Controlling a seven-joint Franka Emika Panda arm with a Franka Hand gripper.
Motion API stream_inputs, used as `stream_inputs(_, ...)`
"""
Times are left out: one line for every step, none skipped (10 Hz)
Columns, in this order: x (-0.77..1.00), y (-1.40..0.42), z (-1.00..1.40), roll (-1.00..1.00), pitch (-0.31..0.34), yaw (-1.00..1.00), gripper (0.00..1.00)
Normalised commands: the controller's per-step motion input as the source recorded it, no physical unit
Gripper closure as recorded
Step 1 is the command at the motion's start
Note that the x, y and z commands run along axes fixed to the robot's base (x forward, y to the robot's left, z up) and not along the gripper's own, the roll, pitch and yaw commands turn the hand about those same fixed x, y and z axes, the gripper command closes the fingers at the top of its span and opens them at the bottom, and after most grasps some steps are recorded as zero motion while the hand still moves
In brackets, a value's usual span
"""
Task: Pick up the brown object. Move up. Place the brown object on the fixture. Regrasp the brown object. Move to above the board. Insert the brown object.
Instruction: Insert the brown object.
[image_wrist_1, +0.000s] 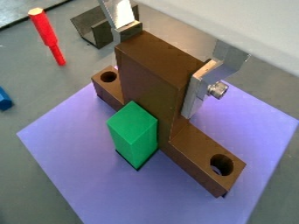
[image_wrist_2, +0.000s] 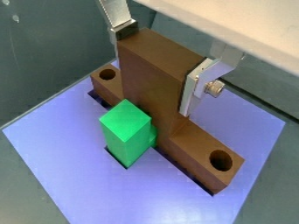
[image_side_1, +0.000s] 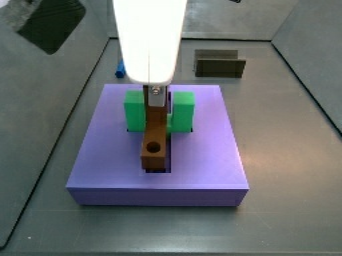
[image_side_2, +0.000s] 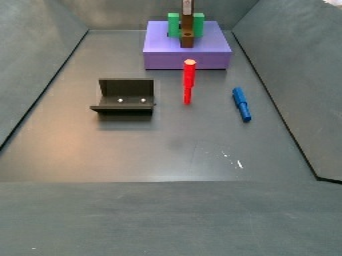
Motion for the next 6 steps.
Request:
stream_inputs(0.09,0.06,-0.15,0.0,0.0,0.1,1.0)
stream_inputs(0.04,0.0,-0.12,0.0,0.0,0.11,1.0)
stream_inputs(0.08,-0.08,-0.11,0.0,0.0,0.11,1.0)
stream_inputs(0.2,-0.21,-0.06,0.02,0.026,0.17,1.0)
stream_inputs(0.18,-0.2,-0.07,0.01,0.024,0.19,1.0)
stream_inputs(0.1,-0.15,-0.1,0.0,0.0,0.15,1.0)
